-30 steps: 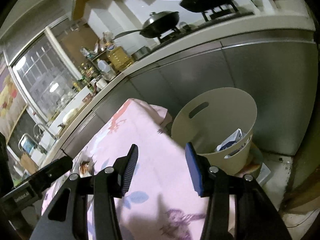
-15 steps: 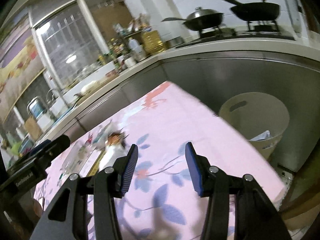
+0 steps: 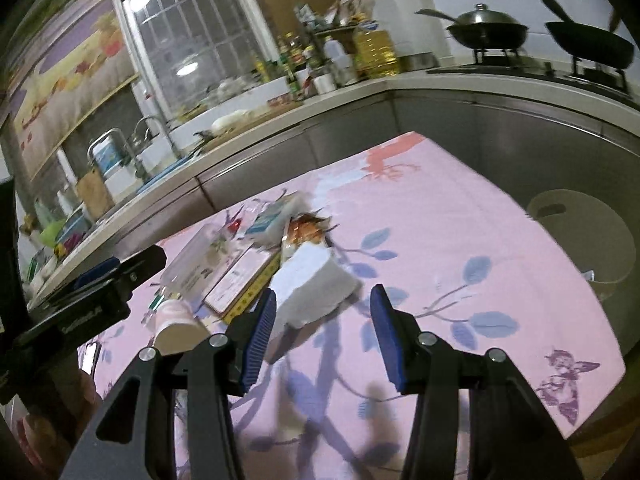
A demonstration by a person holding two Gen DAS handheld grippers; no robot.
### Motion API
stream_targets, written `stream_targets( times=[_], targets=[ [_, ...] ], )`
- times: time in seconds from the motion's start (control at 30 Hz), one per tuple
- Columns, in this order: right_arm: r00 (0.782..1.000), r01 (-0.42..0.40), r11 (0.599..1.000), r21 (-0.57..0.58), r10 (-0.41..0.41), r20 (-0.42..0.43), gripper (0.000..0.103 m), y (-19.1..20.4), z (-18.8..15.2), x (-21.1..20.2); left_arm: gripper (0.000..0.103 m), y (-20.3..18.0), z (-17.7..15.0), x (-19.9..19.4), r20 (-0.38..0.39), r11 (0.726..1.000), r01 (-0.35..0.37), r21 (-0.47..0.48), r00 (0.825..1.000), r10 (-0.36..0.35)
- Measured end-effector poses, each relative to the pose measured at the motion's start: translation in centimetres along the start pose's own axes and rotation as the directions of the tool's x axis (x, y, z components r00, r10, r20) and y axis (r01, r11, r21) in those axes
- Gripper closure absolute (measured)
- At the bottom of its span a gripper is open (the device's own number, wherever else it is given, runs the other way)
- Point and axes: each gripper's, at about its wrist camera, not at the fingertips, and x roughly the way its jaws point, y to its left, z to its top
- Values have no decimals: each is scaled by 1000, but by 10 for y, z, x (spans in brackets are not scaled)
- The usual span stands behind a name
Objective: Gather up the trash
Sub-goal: 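Return the left gripper to the table above the pink paper cup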
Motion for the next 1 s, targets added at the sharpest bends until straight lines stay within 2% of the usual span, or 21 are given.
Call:
stream_targets(
  times=[0.33,0.57,0.93,1.0],
  targets=[
    [998,-41,997,-64,37,-58,56,38,-11,19,20,43,-11,4,-25,996,-64,-57,998,62],
    [995,-57,994,-96,49,-91,56,56,-18,29,20,59,-16,5,-32,993,-87,-78,996,85],
    [993,-56,994,-91,46,-104,56,56,-18,33,20,74,-17,9,-38,992,-78,-104,997,74],
    [993,-59,995,-74,51,-105,56,51,-19,32,20,85,-15,5,-25,992,-49,-115,999,46]
  ],
)
